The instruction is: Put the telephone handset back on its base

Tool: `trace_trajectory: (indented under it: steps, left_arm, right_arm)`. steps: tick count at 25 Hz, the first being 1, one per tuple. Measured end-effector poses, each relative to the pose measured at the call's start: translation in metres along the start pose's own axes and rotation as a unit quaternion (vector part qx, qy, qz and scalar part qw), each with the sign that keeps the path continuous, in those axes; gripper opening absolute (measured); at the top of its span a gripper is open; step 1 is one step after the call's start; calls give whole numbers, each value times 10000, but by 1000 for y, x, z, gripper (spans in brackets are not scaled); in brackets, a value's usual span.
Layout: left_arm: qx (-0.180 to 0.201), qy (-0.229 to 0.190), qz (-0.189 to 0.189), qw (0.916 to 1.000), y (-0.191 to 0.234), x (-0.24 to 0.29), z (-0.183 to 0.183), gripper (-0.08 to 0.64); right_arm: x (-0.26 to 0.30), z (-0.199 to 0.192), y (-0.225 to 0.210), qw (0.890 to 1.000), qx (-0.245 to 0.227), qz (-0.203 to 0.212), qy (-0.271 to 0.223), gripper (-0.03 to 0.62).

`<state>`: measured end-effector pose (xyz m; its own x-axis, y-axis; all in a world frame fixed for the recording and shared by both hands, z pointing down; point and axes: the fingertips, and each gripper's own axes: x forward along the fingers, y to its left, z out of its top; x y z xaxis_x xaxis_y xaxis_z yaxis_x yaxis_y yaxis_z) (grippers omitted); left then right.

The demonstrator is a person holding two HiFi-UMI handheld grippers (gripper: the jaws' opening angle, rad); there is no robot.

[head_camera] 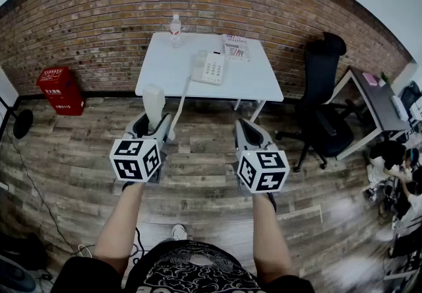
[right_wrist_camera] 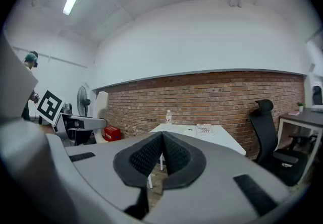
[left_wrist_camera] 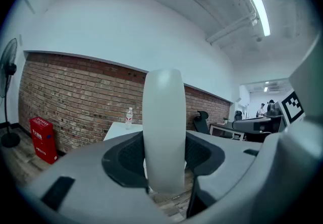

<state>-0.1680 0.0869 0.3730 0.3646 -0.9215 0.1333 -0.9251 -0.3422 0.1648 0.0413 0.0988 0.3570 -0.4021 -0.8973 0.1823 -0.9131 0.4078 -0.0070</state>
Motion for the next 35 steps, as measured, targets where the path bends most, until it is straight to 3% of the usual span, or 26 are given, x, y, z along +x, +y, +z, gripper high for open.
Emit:
trace_trajectory:
  steps: [17,35]
  left_arm:
    - [-22,131,-116,9998,44,41,-2,213]
    - [-3,483,157,9987,48,206,8,213]
  right_arm:
    - [51,-1,-3,9996,145,-222,-9,0]
    - [187,14,-115,9993,306,191,27,0]
